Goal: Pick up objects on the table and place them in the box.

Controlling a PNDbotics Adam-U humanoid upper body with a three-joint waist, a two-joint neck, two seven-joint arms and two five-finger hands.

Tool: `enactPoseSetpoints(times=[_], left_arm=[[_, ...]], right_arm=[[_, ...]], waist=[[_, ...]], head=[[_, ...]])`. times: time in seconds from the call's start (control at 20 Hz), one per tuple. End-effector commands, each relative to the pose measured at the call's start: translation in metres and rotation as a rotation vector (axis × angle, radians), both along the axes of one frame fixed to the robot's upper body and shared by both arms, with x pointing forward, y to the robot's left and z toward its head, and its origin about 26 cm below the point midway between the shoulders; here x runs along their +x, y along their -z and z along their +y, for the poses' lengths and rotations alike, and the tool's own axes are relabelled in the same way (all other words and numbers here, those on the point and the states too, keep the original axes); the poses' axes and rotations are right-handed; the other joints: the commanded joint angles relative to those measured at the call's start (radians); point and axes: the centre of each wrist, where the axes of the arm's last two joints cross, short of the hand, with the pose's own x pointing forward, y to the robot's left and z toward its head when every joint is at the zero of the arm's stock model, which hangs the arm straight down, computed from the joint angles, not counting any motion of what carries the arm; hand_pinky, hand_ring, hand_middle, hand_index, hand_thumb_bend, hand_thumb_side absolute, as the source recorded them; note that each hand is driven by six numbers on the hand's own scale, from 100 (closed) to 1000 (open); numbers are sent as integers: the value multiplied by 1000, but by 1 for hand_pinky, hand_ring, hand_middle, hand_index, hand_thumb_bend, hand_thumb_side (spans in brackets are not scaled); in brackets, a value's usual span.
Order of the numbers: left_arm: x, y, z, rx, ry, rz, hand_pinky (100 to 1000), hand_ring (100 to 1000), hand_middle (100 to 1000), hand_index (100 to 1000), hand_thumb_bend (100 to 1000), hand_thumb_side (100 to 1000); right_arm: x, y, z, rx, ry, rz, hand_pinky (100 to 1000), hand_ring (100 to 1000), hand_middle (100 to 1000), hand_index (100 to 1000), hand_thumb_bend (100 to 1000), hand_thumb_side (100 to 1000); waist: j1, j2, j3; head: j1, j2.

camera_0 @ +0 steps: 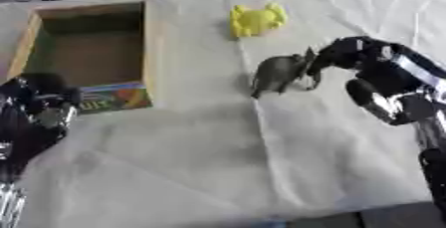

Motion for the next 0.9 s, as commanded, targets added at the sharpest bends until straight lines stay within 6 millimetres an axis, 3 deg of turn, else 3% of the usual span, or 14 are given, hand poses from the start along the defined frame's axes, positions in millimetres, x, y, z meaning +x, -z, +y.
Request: enactPoseSetpoints(times=[0.05, 0.45, 0.5, 0.6, 0.9], left_arm=[[0, -6, 2, 4, -2, -21, 530, 628, 572, 650, 327, 100], [-1, -4, 3, 7, 0, -14, 530, 628, 572, 650, 327, 100], [-1, -4, 3, 8, -1, -13, 530, 628, 572, 650, 327, 100], [-1, -4, 3, 9, -1, -12, 530, 628, 572, 650, 327, 100], [-1, -2, 4, 13, -2, -6, 530, 628, 572, 651, 329, 100]], right_arm=[[3, -15, -4, -36, -20, -59, 760, 724, 706, 859, 100, 384], [17, -35, -5, -91, -54, -143, 762, 725, 710, 865, 100, 292], [18, -37, -5, -97, -58, -155, 763, 726, 710, 866, 100, 326], [22, -45, -5, -123, -69, -192, 770, 734, 723, 874, 100, 233], [36, -61, -8, -236, -95, -304, 782, 747, 740, 886, 100, 157]], waist=[[-4, -18, 2], [-10, -21, 9], [-11, -22, 10], [-13, -23, 10], [-19, -29, 12]], head=[[5, -7], [23, -5], [25, -5], [28, -4], [37, 1]])
